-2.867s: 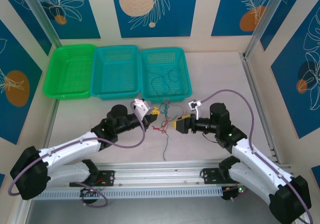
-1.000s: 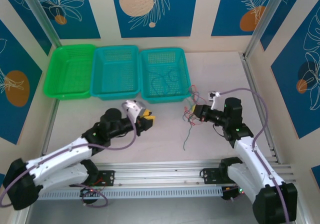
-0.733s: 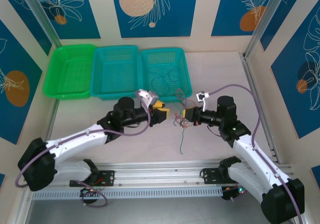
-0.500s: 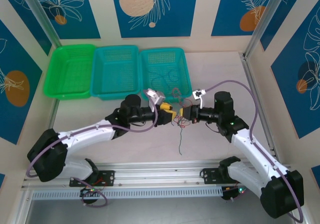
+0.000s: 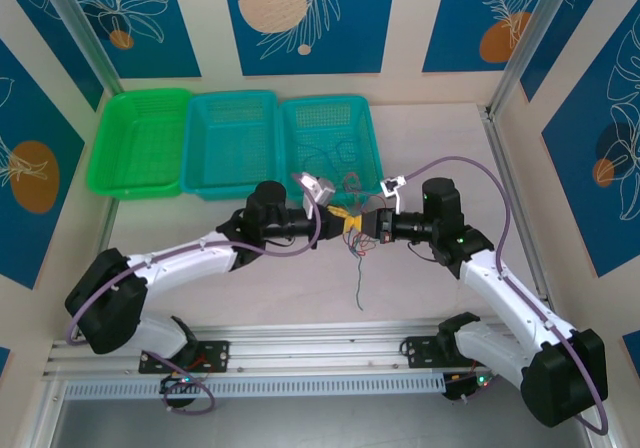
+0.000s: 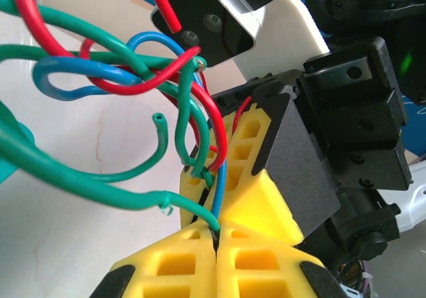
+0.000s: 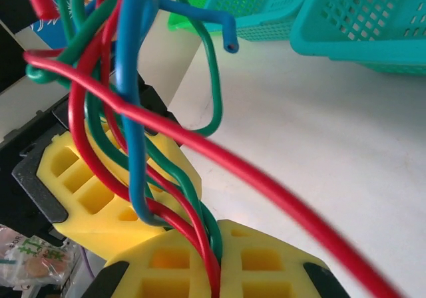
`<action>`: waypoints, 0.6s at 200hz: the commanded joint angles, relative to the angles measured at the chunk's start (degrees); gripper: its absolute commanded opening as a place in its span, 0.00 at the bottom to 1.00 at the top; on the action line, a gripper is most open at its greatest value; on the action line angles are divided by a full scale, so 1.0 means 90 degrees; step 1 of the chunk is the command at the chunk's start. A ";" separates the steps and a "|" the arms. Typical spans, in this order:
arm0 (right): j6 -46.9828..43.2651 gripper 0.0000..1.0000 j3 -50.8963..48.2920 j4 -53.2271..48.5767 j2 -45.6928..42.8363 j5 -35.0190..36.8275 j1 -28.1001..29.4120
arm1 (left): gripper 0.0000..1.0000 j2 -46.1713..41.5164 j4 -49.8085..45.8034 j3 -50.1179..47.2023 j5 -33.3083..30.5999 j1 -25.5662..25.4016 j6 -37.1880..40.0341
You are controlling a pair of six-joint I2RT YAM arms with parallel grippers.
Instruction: Untangle the cables
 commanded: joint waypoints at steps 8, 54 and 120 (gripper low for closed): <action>0.0130 0.00 0.0250 -0.0026 -0.0086 0.0216 0.0073 | 0.00 -0.0173 0.0139 -0.0144 0.0222 -0.0175 0.0234; 0.0344 0.00 0.0194 -0.0690 -0.0153 0.1308 -0.0359 | 0.00 -0.0721 0.0031 -0.0410 0.0236 -0.0169 0.0435; 0.0819 0.00 0.0204 -0.0691 -0.0174 0.0545 -0.0917 | 0.00 -0.1133 -0.0587 -0.0608 -0.0295 -0.0170 0.0825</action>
